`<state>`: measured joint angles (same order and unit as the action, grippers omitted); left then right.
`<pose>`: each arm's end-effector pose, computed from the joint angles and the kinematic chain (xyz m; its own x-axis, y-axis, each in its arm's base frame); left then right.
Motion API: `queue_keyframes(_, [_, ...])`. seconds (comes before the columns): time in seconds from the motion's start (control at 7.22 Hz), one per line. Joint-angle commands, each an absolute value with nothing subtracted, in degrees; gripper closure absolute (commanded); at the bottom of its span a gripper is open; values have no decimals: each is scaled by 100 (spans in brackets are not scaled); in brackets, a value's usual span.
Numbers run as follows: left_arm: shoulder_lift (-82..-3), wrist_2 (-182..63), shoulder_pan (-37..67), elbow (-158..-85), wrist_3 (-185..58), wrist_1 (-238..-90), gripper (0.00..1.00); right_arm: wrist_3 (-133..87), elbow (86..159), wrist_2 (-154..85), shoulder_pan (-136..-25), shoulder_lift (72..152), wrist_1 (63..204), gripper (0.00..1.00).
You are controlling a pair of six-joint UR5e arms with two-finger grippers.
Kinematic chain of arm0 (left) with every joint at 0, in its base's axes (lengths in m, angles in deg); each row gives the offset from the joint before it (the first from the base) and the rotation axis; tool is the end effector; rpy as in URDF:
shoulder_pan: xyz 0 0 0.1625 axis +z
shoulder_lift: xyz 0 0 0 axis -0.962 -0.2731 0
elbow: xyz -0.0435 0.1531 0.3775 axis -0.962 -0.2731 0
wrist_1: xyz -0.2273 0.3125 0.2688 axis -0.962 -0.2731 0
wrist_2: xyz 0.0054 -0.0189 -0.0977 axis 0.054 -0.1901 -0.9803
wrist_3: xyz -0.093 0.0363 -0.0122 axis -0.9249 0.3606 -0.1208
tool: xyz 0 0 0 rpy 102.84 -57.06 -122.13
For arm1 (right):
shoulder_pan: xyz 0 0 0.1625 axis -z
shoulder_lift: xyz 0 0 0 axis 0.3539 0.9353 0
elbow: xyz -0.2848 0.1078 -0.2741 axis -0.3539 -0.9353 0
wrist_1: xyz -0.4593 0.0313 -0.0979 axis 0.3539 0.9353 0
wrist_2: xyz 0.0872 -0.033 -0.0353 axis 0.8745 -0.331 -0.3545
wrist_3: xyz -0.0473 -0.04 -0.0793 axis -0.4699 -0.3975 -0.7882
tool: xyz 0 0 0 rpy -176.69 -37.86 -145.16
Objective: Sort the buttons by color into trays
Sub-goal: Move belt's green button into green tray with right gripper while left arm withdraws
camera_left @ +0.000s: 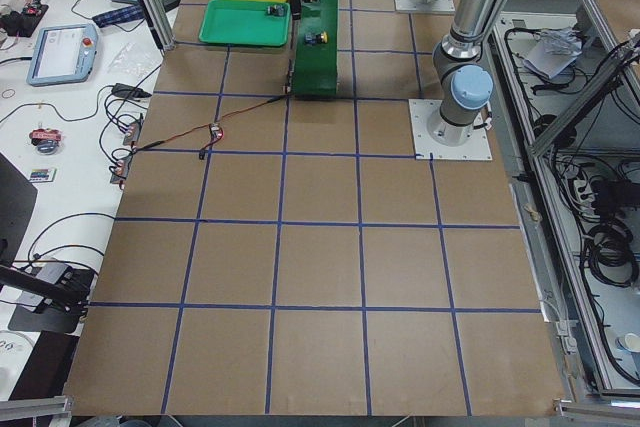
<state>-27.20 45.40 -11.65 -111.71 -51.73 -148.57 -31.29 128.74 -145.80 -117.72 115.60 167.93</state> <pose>-0.1033 -0.5787 0.4969 -0.9838 -0.1384 0.1136 -0.1257 0.9857 0.1123 0.2099 -0.5929 0.2520 -0.9996 0.0215 -0.0175 0.0200 0.9965 0.0808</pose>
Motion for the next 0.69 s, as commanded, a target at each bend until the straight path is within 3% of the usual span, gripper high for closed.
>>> queue_keyframes(0.0, [-2795,5155,-1251,-11672,-5191,-14247,0,-3115,11933,-14595,-11793,11067,17400,100])
queue_keyframes(0.42, [-2909,5326,-1329,-11743,-5157,-14224,0,-3194,11832,-14604,-11802,10204,18634,100])
queue_keyframes(0.55, [-2962,5640,-1347,-11675,-5182,-14172,0,-3177,11850,-14587,-11802,10194,18635,84])
